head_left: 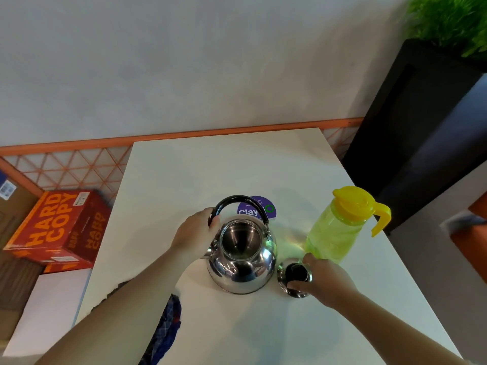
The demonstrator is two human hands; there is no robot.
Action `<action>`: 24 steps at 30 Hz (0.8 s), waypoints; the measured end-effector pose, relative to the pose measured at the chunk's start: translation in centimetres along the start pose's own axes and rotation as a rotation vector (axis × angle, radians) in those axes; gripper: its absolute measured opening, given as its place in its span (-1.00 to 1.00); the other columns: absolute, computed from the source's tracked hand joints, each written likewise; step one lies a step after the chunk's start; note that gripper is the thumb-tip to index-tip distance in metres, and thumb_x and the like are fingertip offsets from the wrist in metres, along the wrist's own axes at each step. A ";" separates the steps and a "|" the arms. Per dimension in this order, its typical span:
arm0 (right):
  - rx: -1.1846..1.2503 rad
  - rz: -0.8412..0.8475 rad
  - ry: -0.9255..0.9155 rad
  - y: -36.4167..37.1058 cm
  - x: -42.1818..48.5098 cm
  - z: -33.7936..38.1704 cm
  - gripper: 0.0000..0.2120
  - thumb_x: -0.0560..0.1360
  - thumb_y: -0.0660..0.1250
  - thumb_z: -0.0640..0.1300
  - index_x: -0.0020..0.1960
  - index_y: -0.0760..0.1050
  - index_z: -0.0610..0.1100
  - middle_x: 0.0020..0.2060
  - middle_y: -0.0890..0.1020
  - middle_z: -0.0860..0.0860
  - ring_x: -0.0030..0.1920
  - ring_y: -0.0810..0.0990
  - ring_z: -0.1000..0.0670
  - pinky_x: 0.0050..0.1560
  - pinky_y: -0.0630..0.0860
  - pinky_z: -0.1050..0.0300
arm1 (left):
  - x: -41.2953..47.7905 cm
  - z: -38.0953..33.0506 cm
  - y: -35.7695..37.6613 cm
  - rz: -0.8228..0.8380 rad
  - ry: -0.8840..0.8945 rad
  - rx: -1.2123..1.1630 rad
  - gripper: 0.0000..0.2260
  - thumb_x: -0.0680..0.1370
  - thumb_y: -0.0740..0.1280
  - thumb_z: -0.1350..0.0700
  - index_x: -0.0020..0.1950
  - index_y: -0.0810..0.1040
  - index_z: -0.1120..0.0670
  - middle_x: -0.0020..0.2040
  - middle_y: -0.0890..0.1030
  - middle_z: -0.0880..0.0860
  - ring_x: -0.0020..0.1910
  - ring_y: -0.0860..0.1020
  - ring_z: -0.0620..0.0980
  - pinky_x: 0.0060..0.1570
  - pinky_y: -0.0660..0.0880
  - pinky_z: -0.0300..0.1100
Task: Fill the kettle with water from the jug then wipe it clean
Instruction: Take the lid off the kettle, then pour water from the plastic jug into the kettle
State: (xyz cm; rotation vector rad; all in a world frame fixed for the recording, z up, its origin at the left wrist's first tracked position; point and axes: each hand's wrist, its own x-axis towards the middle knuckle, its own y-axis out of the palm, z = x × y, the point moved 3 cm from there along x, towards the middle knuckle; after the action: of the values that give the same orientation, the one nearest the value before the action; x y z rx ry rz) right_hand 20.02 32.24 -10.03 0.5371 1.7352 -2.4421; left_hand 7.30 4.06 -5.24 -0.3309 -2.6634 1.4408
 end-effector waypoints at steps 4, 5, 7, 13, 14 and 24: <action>-0.007 0.023 0.084 -0.3 -1.4 -3.0 -0.62 0.37 0.23 0.37 -0.09 0.40 0.08 -0.25 0.48 0.13 -0.22 0.48 0.05 -0.33 0.36 0.15 | 0.0 0.0 0.1 -0.005 -0.001 0.001 -0.80 0.59 0.10 -0.01 -0.11 0.47 0.00 -0.29 0.54 -0.02 -0.29 0.50 -0.04 -0.26 0.44 -0.08; -0.020 0.029 0.113 -0.6 -1.7 -4.0 -0.68 0.42 0.22 0.32 -0.15 0.41 0.07 -0.24 0.50 0.12 -0.21 0.49 0.04 -0.31 0.38 0.15 | 0.0 0.1 0.1 -0.007 -0.001 -0.001 -0.80 0.59 0.10 -0.01 -0.11 0.46 0.00 -0.30 0.54 -0.03 -0.29 0.50 -0.05 -0.27 0.44 -0.08; -0.029 0.006 0.187 -1.6 -2.0 -6.0 -0.75 0.48 0.20 0.15 -0.22 0.43 -0.01 -0.25 0.55 0.06 -0.19 0.53 0.00 -0.30 0.40 0.15 | 0.0 0.1 0.0 -0.007 -0.002 0.003 -0.80 0.60 0.11 -0.01 -0.11 0.46 -0.01 -0.30 0.54 -0.03 -0.30 0.51 -0.05 -0.27 0.45 -0.07; 0.364 -0.392 0.351 -6.6 -2.6 -9.2 -0.84 0.54 0.13 -0.06 -0.17 0.43 -0.01 -0.27 0.55 0.01 -0.27 0.51 -0.04 -0.35 0.37 0.12 | -0.1 0.0 0.0 -0.003 0.000 0.004 -0.79 0.60 0.11 -0.03 -0.14 0.46 -0.02 -0.32 0.55 -0.02 -0.33 0.52 -0.04 -0.30 0.45 -0.09; 0.482 -0.472 0.340 -7.5 -2.4 -8.9 -0.84 0.55 0.11 -0.06 -0.14 0.43 -0.01 -0.24 0.55 0.00 -0.23 0.52 -0.06 -0.30 0.43 0.08 | -0.1 0.0 0.0 -0.004 0.001 0.003 -0.79 0.60 0.11 -0.03 -0.14 0.46 -0.02 -0.32 0.55 -0.03 -0.33 0.52 -0.05 -0.31 0.45 -0.09; 1.206 -0.616 0.207 -12.4 -0.9 -4.2 -0.44 0.51 0.03 0.33 -0.15 0.59 -0.08 -0.18 0.66 0.02 -0.11 0.56 0.10 -0.08 0.32 0.21 | 0.0 0.3 0.2 -0.017 0.017 0.011 -0.78 0.60 0.10 -0.06 -0.18 0.44 -0.06 -0.34 0.54 -0.05 -0.33 0.50 -0.08 -0.37 0.34 -0.15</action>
State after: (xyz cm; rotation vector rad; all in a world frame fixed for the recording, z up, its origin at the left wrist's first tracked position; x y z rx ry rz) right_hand 18.34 40.28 0.13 0.3207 0.2024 -3.8224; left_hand 7.27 3.90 -5.58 -0.3179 -2.6379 1.4407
